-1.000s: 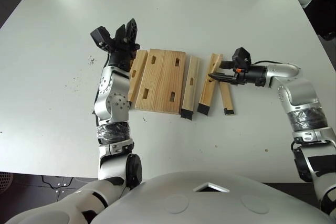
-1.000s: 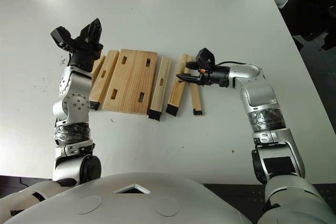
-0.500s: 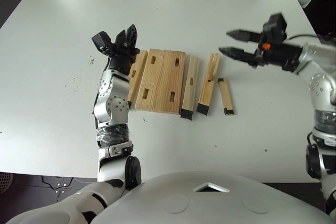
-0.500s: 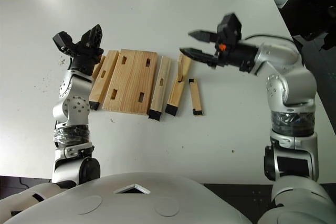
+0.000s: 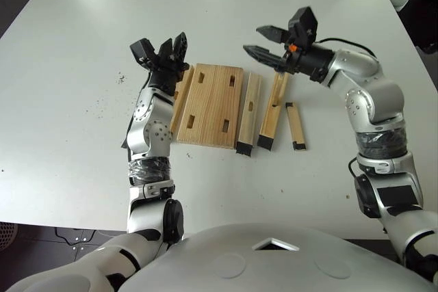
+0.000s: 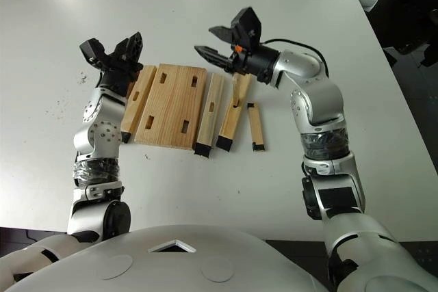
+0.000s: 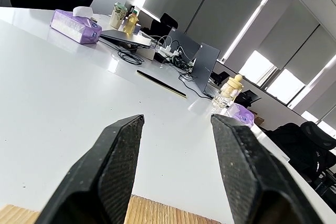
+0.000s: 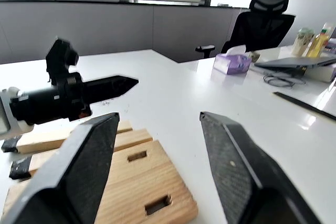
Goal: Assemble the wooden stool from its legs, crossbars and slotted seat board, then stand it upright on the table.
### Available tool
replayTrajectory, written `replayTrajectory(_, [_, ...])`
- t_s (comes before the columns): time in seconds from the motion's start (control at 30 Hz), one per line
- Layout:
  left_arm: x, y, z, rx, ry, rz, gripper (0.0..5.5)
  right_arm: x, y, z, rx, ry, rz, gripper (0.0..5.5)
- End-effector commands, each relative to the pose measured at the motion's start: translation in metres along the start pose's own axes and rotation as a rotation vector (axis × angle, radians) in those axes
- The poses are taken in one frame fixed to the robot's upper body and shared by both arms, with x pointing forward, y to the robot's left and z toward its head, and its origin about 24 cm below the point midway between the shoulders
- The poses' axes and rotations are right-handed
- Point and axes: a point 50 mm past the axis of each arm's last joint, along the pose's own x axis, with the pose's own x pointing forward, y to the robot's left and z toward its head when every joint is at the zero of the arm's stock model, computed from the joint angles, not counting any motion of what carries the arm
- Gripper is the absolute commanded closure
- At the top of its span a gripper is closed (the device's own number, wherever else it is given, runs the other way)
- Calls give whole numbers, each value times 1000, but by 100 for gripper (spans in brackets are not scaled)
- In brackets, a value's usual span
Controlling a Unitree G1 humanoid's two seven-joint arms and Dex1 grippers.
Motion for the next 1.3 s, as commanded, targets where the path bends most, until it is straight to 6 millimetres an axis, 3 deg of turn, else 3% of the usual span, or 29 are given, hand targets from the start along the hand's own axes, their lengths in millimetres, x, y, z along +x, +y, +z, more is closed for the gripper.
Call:
replayTrajectory(0.03, [5,-3,1,12,-4,-10,312,3,-1,-26,12,84,-18,266])
replayTrajectory(0.13, [5,-2,0,16,2,-12,312,-4,1,-64,1,215,-22,266])
replayTrajectory(0.2, [5,-1,-1,20,4,-12,312,-6,2,-72,-9,234,-23,266])
replayTrajectory(0.27, [4,0,0,23,3,-7,312,-3,1,-59,-17,170,-27,266])
replayTrajectory(0.47, [5,2,3,26,-9,2,312,1,3,21,9,-139,-27,266])
replayTrajectory(0.57, [2,5,4,20,-22,17,312,-7,15,37,13,-160,-5,266])
replayTrajectory(0.63, [-3,9,4,15,-27,40,312,-16,36,16,16,-38,64,266])
replayTrajectory(0.7, [-9,12,4,11,-33,68,312,-32,57,-17,46,126,127,266])
replayTrajectory(0.8, [-19,16,5,-1,-36,112,312,-63,77,-60,91,351,100,266])
replayTrajectory(1.0, [-42,20,2,-22,-41,201,312,-89,80,-83,173,542,-50,266])
replayTrajectory(1.1, [-44,15,-1,-25,-31,207,312,-90,82,-96,219,610,-194,266])
replayTrajectory(1.3, [-43,9,1,-23,-9,179,312,-84,91,-100,306,615,-346,185])
